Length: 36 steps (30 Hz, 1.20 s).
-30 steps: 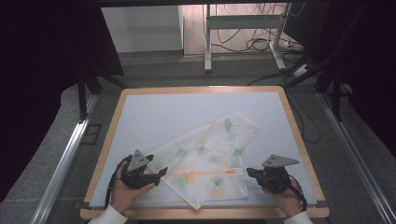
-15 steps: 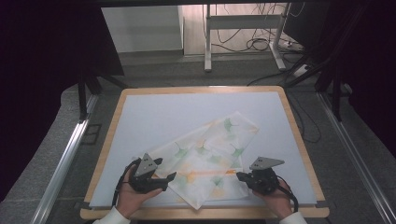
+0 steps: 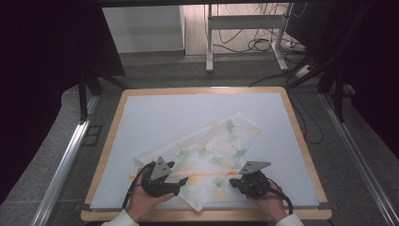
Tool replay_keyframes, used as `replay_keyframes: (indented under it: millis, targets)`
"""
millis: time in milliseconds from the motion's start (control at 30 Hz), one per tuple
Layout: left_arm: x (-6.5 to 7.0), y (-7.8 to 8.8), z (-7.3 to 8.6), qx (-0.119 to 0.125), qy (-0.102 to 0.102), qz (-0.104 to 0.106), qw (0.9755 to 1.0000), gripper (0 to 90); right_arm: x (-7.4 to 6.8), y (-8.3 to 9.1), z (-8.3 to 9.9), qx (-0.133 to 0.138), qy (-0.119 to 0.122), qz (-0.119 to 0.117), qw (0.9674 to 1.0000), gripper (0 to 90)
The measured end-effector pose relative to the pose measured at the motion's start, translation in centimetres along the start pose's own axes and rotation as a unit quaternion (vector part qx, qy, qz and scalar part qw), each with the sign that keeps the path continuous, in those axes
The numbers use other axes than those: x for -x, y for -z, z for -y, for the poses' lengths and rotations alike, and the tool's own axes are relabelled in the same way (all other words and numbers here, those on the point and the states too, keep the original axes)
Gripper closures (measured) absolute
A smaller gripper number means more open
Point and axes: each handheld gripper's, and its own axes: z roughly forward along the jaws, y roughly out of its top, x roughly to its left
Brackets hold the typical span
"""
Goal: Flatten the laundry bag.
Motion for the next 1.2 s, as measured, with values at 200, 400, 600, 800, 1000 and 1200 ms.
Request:
replay_keyframes:
  millis: [200,400,600,800,1000,1200]
  targets:
    - [1.3,-1.0,-0.4,-0.010,-0.018,0.016,0.9997,26.4,0.1,-0.3,0.1,-0.009,-0.002,-0.004,1.0000,89.4]
    - [2.2,-1.8,-0.6,-0.022,-0.029,0.026,0.9990,26.1,0.2,-0.3,0.1,-0.008,-0.004,-0.010,0.9999,89.4]
    - [3.1,-2.5,-0.7,-0.030,-0.038,0.039,0.9980,26.0,0.3,-0.3,0.1,-0.008,-0.004,-0.011,0.9999,89.4]
    - [4.1,-3.6,-1.0,-0.041,-0.042,0.058,0.9966,25.6,0.4,-0.3,0.2,-0.009,-0.006,-0.015,0.9998,89.4]
    - [5.0,-4.6,-1.1,-0.054,-0.049,0.070,0.9948,25.1,0.4,-0.3,0.2,-0.007,-0.003,-0.015,0.9999,89.4]
    - [5.6,-5.6,-1.3,-0.064,-0.052,0.075,0.9938,25.7,0.4,-0.3,0.2,-0.007,-0.002,-0.015,0.9999,89.4]
